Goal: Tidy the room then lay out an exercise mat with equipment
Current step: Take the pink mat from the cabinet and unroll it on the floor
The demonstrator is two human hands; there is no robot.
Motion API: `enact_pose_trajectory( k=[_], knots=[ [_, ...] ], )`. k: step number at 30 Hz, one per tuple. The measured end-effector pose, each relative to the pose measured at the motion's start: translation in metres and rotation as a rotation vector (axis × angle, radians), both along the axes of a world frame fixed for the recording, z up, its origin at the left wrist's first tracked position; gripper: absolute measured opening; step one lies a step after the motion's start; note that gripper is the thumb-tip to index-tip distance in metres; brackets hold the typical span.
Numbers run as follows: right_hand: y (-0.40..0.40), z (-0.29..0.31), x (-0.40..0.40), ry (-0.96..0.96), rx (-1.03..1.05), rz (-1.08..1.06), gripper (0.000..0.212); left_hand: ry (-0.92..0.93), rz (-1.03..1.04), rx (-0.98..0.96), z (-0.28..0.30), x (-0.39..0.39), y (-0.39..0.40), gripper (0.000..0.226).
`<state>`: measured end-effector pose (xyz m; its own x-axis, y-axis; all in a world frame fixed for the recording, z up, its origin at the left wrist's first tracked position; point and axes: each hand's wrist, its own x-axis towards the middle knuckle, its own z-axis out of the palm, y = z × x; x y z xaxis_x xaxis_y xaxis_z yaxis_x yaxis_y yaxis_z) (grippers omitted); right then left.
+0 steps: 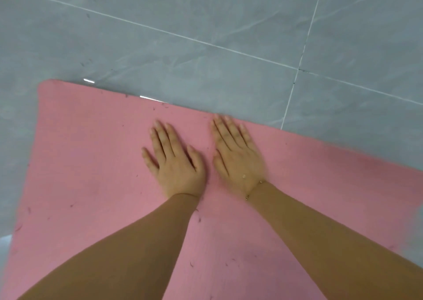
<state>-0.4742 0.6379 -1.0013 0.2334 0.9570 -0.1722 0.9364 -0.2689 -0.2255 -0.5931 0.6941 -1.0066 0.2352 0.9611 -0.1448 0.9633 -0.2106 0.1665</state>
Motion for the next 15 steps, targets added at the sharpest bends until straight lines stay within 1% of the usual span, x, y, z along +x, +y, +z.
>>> enact_pose_trajectory(
  k=[3, 5, 9, 12, 15],
  knots=[
    [0.0, -0.002, 0.009, -0.006, 0.021, 0.034, 0.058, 0.026, -0.005, 0.006, 0.0, 0.002, 0.0, 0.071],
    [-0.03, -0.002, 0.024, -0.018, 0.006, -0.027, 0.057, 0.027, -0.01, 0.011, 0.001, 0.001, -0.001, 0.071],
    [-0.108, 0.002, 0.062, -0.014, -0.055, -0.348, 0.059, 0.02, -0.011, 0.025, 0.002, 0.003, -0.003, 0.071],
    [-0.165, 0.004, 0.087, -0.03, -0.106, -0.628, 0.063, 0.011, -0.01, 0.036, 0.002, 0.003, -0.004, 0.07],
    [-0.205, 0.003, 0.107, -0.063, -0.105, -0.873, 0.066, 0.01, -0.012, 0.043, 0.003, 0.002, -0.003, 0.071]
  ],
)
